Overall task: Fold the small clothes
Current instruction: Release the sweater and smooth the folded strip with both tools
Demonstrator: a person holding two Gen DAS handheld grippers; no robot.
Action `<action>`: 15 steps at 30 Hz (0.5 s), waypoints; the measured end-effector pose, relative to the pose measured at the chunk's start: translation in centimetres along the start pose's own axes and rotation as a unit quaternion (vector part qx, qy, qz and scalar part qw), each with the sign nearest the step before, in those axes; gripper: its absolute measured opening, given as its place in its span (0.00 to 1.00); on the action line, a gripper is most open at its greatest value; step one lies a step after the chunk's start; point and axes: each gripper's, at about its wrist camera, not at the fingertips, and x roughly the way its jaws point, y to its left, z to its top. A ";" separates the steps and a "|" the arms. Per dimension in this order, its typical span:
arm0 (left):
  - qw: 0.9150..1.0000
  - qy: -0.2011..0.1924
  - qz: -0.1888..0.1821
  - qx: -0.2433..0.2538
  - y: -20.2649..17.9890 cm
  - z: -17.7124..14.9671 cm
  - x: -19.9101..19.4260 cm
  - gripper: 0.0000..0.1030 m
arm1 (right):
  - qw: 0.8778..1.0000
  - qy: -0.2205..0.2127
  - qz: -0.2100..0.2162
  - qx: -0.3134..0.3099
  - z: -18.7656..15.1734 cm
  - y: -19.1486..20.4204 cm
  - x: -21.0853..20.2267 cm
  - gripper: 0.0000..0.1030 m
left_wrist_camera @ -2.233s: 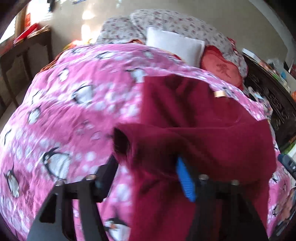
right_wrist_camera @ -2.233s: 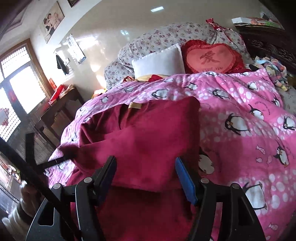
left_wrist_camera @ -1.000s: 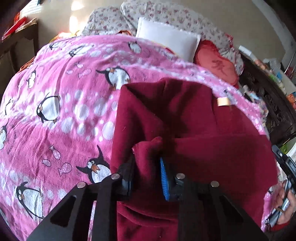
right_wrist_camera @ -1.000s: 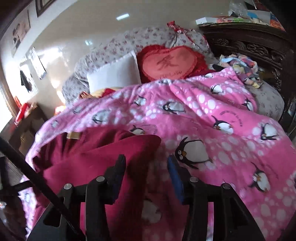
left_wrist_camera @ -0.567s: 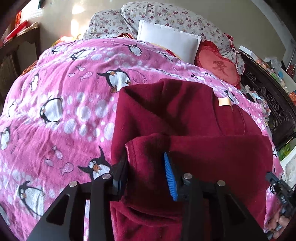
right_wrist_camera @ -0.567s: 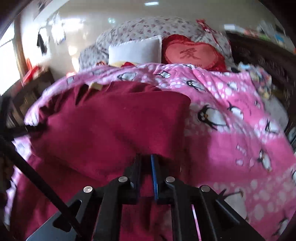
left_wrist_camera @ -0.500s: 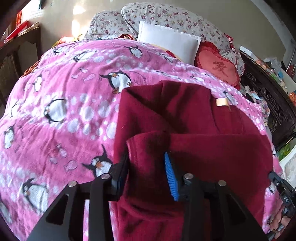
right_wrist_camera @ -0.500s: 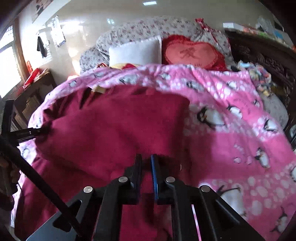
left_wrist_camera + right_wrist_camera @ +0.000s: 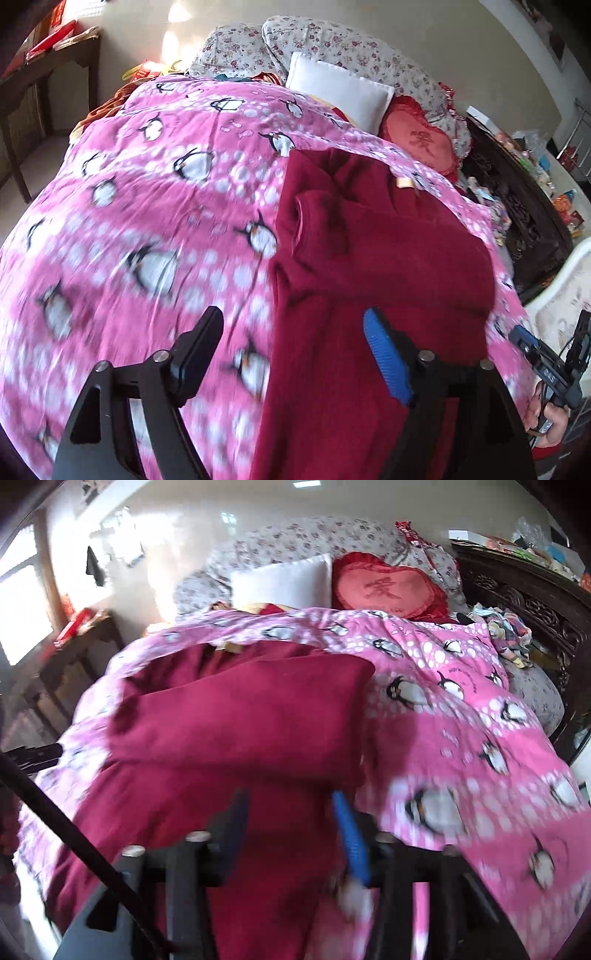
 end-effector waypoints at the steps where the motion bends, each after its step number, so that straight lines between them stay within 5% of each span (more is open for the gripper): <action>1: 1.000 0.000 -0.006 0.004 -0.1 -0.8 -1.0 0.76 | 1.000 -0.001 0.014 -0.002 -0.7 0.2 -1.2 0.62; 5: 0.999 0.004 -0.027 0.027 -0.7 -3.6 -3.4 0.83 | 0.999 0.012 0.049 -0.004 -5.1 0.9 -5.7 0.74; 9: 0.998 0.025 -0.034 0.037 -1.2 -7.0 -3.8 0.83 | 0.993 0.056 0.099 0.043 -10.3 0.8 -7.0 0.74; 15: 0.998 0.051 -0.025 0.033 -1.3 -10.5 -2.9 0.83 | 0.991 0.061 0.099 0.062 -13.4 1.8 -7.6 0.76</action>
